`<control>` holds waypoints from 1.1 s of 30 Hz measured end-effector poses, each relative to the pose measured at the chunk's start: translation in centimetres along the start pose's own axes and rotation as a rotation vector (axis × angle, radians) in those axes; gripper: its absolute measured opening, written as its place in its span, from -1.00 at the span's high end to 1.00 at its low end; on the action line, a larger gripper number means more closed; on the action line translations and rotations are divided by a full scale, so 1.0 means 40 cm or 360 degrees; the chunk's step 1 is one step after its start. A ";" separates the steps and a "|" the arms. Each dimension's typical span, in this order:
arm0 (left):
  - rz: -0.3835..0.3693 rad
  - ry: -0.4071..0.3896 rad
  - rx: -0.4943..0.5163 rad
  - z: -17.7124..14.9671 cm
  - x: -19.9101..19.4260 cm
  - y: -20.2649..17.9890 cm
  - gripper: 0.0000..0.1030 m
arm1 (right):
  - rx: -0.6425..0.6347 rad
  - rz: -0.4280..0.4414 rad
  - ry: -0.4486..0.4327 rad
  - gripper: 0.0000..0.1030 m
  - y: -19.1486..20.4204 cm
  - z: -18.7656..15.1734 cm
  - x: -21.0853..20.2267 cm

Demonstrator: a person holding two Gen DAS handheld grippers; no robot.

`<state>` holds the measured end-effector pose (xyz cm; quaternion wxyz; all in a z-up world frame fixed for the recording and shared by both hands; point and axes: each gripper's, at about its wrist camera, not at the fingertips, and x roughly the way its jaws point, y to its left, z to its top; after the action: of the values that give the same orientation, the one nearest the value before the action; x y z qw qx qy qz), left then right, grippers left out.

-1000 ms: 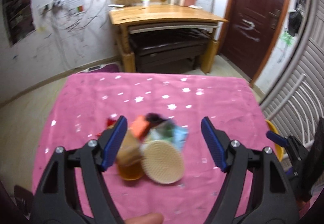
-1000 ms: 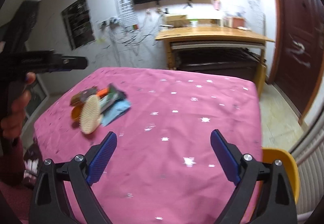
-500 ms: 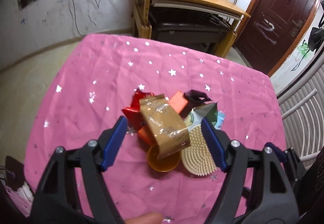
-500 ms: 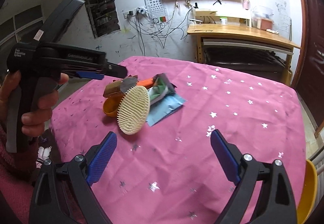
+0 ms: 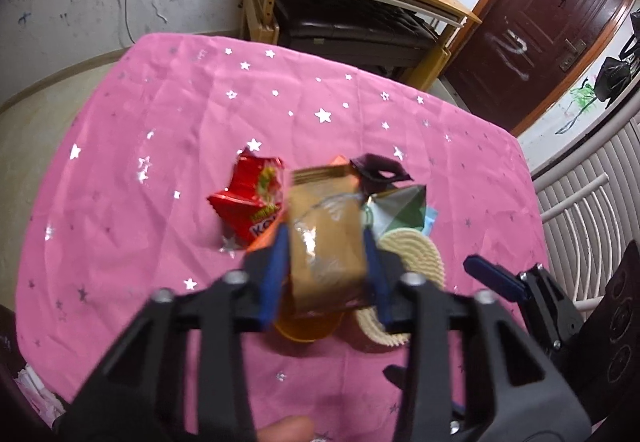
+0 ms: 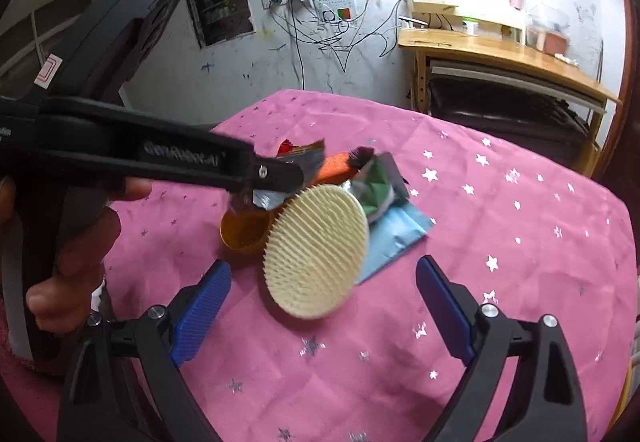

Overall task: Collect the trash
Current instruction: 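Grasp the brown cardboard strip with the left gripper while the right grasps the round beige bristle pad, then carry the cardboard strip and bristle pad over the yellow bin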

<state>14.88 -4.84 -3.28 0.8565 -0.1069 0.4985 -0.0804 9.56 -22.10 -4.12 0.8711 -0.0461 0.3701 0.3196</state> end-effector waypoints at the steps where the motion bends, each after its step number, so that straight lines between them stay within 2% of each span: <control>1: -0.0006 -0.0002 -0.0003 -0.001 0.000 0.003 0.55 | -0.0011 -0.0014 0.0014 -0.70 0.003 0.007 0.007; 8: -0.0053 -0.0012 -0.0024 -0.008 -0.003 0.031 0.66 | -0.0028 -0.0070 0.0099 -0.70 0.013 0.045 0.072; 13: -0.0096 -0.0030 -0.0037 -0.011 -0.014 0.048 0.67 | -0.0052 -0.0119 0.0150 -0.70 0.024 0.057 0.116; 14: -0.0107 -0.0031 -0.0039 -0.011 -0.016 0.050 0.67 | -0.0056 -0.0125 0.0150 -0.63 0.023 0.060 0.121; 15: -0.0117 -0.0035 -0.0041 -0.012 -0.020 0.053 0.67 | -0.0061 -0.0121 0.0153 -0.40 0.023 0.058 0.125; 17: -0.0127 -0.0049 -0.0047 -0.012 -0.029 0.058 0.67 | -0.0062 -0.0143 0.0155 -0.13 0.021 0.058 0.129; 23: -0.0146 -0.0094 -0.0056 -0.015 -0.058 0.068 0.67 | -0.0032 -0.0118 0.0112 -0.11 0.011 0.047 0.105; 33: -0.0144 -0.0165 -0.0001 -0.020 -0.104 0.038 0.67 | 0.0064 -0.0115 -0.0042 -0.11 -0.037 0.028 -0.018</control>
<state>12.18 -2.44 -0.58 0.8766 -0.1336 0.4482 -0.1131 10.73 -23.30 -3.06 0.8876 -0.0375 0.3631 0.2810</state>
